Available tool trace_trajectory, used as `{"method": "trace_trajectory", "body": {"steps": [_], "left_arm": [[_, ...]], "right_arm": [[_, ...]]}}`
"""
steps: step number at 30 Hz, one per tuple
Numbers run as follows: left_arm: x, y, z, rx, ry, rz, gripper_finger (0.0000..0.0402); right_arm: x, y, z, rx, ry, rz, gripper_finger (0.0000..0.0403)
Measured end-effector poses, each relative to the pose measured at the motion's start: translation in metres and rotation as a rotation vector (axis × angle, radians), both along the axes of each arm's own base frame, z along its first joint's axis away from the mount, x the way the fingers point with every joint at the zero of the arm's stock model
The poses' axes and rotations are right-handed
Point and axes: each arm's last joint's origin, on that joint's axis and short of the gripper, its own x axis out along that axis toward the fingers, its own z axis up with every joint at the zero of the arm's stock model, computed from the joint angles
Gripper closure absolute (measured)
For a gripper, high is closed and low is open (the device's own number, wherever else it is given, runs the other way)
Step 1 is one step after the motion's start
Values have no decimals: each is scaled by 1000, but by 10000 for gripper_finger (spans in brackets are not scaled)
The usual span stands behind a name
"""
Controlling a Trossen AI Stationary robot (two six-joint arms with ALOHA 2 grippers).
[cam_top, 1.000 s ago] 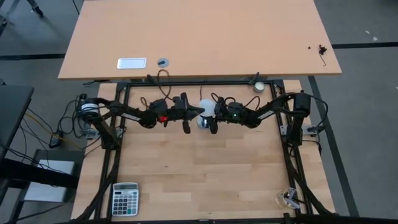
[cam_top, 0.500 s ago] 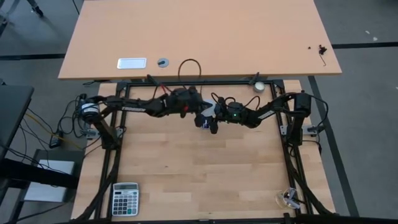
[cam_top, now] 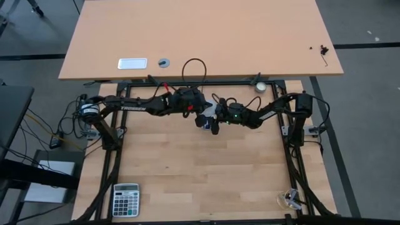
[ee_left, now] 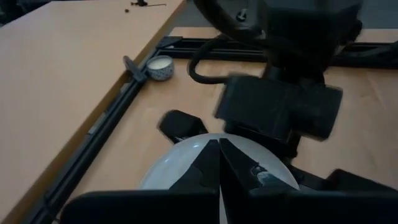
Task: Screw lightbulb
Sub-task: Insert the lightbulb into the silver lamp socket
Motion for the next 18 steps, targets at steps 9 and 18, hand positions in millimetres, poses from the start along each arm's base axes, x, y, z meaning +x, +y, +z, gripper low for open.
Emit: {"method": "trace_trajectory", "body": {"steps": [9, 18], "left_arm": [[-1, 2, -1, 8, 9, 24, 399], [0, 1, -2, 10, 3, 17, 399]], "right_arm": [[-1, 1, 1, 15, 2, -9, 174], [-11, 3, 17, -5, 102, -17, 153]]}}
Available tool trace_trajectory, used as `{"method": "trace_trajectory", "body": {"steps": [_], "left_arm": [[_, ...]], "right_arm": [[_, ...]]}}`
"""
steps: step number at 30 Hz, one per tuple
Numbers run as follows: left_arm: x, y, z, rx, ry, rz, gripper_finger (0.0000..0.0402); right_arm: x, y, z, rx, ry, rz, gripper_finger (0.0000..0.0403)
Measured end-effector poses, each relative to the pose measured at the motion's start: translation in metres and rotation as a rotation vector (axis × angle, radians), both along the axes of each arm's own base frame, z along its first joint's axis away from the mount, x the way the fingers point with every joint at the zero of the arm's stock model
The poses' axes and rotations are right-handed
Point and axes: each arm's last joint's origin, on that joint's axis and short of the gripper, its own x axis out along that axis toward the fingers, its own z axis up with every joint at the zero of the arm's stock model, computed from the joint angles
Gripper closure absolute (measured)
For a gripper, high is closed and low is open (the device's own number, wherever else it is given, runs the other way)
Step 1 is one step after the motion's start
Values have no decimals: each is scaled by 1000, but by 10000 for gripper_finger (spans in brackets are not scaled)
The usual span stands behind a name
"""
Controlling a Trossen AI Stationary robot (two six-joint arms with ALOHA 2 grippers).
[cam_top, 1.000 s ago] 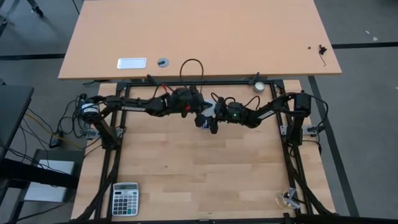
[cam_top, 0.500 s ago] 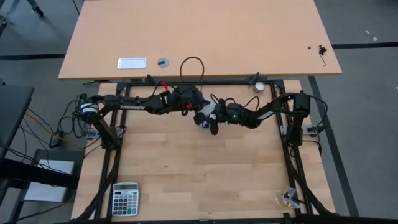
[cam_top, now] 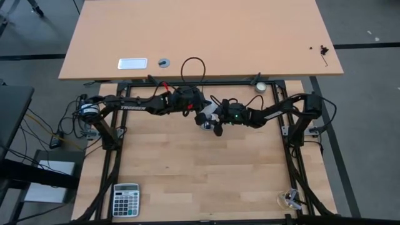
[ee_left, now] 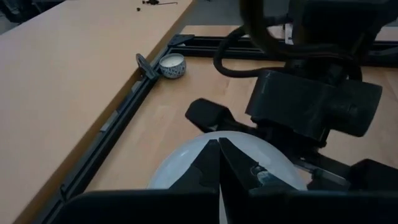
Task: Screw lightbulb
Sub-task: Insert the lightbulb into the silver lamp socket
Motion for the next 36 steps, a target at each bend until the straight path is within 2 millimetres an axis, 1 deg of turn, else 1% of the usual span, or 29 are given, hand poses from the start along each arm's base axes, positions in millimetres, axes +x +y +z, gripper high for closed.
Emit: {"method": "trace_trajectory", "body": {"steps": [10, 13, 16, 19, 21, 24, 28, 30, 32, 36], "left_arm": [[1, -1, 1, -8, -17, -29, 399], [1, -1, 1, -11, -18, -34, 399], [2, -2, 1, -21, -25, -57, 399], [3, -6, 1, -21, -27, -71, 399], [3, -8, 1, -20, -29, -76, 399], [4, -9, 1, -20, -30, -78, 399], [4, -9, 1, -20, -30, -78, 399], [4, -9, 1, -20, -29, -78, 399], [4, -9, 1, -19, -30, -79, 399], [4, -11, 1, -19, -33, -83, 399]], "right_arm": [[-10, 2, 21, -4, 43, -4, 144], [-14, 3, 24, -1, 76, -1, 144], [-17, 4, 23, 8, 112, -1, 156], [-19, 6, 19, 19, 158, 2, 186], [-20, 7, 17, 25, 179, 6, 217], [-21, 10, 16, 34, 204, 13, 275], [-23, 14, 21, 35, 211, 25, 359], [-25, 16, 24, 34, 214, 26, 389], [-28, 19, 31, 23, 208, 16, 392], [-36, 24, 48, 32, 181, -5, 380]]}}
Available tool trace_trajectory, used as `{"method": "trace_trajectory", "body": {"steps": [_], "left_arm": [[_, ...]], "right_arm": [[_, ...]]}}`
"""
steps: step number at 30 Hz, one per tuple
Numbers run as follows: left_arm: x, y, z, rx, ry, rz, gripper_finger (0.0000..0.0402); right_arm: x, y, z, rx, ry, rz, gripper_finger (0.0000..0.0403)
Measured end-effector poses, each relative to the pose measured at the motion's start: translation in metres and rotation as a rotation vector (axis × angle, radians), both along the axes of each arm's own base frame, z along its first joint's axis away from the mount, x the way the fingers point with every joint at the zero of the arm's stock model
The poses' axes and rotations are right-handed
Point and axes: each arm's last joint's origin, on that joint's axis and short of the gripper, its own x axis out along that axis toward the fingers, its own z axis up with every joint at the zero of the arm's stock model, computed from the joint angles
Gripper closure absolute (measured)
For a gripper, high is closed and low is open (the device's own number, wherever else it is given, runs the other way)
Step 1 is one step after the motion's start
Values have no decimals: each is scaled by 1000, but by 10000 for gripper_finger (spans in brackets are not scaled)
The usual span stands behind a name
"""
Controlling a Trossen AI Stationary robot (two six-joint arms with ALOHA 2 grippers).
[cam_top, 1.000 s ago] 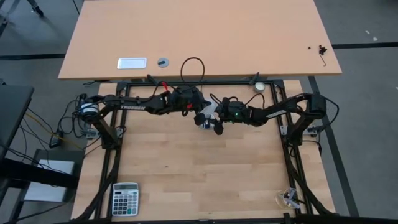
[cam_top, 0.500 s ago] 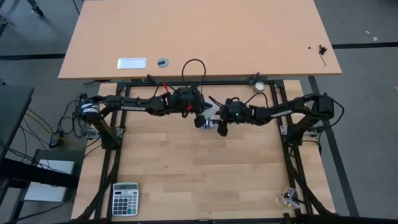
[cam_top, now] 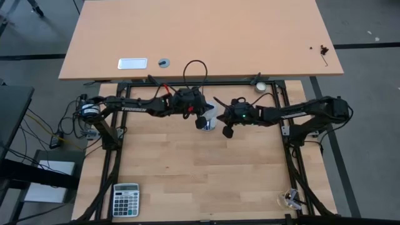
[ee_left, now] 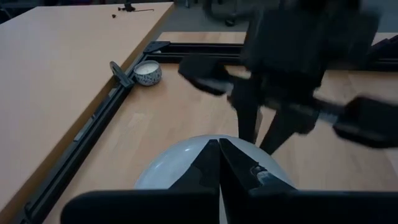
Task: Screw lightbulb
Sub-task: Insert the lightbulb into the silver lamp socket
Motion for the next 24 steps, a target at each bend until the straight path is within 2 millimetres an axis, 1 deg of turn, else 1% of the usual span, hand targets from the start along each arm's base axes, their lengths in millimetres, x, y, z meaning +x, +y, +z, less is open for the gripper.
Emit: {"method": "trace_trajectory", "body": {"steps": [4, 7, 11, 15, 24], "left_arm": [[0, 0, 0, 1, -4, -2, 399], [0, 0, 0, 1, -4, -1, 399], [0, 0, 0, 1, -7, -1, 399], [1, 0, 1, 3, -12, -1, 399], [1, 0, 1, 9, -20, 9, 399]], "right_arm": [[-11, 9, 22, -9, -54, -10, 392], [-18, 17, 40, -36, -128, -4, 397], [-21, 24, 59, -73, -255, 15, 393], [-15, 24, 65, -90, -287, 21, 392], [5, 21, 68, -126, -251, 39, 393]]}}
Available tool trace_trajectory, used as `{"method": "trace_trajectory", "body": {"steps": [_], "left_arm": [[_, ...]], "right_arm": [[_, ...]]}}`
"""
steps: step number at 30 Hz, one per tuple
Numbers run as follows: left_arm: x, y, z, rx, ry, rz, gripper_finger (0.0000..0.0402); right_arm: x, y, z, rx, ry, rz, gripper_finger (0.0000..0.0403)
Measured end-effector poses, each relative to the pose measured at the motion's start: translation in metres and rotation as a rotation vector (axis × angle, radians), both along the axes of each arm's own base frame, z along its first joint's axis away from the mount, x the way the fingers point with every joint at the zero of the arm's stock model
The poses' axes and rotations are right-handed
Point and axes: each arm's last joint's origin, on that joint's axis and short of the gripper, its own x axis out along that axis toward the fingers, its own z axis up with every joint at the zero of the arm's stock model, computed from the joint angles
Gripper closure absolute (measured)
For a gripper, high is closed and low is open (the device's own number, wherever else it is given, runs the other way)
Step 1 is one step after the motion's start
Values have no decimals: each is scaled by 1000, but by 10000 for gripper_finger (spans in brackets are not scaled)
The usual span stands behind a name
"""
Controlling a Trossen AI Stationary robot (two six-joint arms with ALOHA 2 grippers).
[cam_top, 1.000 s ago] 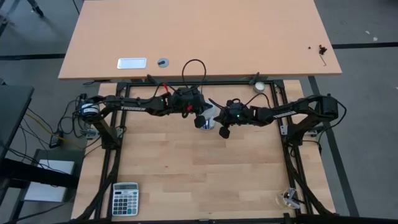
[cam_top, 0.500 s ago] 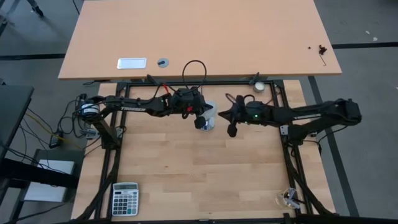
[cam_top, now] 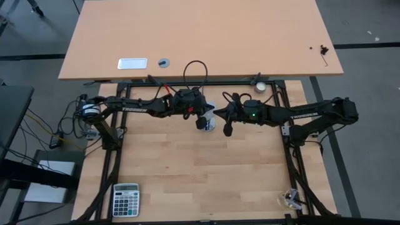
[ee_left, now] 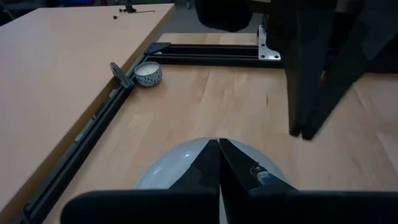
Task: Screw lightbulb
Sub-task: Insert the lightbulb into the silver lamp socket
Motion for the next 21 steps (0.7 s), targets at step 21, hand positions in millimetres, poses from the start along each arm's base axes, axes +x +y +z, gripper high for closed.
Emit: {"method": "trace_trajectory", "body": {"steps": [21], "left_arm": [[-6, 0, 11, 26, -15, 24, 399]], "right_arm": [[1, -7, -4, 4, 15, -51, 392]]}}
